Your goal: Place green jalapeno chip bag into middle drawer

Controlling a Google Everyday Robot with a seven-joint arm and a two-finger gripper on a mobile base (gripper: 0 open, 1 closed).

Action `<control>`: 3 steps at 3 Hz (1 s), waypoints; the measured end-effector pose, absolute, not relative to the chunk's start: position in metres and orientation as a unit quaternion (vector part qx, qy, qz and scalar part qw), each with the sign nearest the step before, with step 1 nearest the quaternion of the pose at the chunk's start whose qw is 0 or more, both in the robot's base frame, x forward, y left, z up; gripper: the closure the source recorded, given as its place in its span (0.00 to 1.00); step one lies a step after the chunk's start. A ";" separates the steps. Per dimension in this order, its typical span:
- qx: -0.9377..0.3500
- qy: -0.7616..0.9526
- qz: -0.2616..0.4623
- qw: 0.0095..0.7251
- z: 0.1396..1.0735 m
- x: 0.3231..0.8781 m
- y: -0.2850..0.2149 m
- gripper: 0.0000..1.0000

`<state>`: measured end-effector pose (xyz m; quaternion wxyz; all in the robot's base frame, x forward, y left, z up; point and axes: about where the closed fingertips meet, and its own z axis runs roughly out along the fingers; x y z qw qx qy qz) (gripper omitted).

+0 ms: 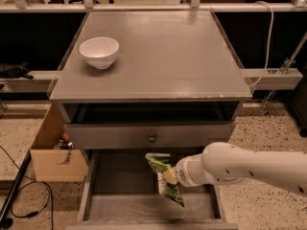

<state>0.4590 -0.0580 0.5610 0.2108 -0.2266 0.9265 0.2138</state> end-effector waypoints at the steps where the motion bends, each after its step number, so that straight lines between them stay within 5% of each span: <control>1: -0.251 0.921 0.222 0.199 0.531 0.478 -0.035 1.00; 3: -0.316 0.889 0.273 0.187 0.484 0.493 -0.009 1.00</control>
Offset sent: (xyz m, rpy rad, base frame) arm 0.0484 0.0565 -0.0881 0.1052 0.0141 0.2858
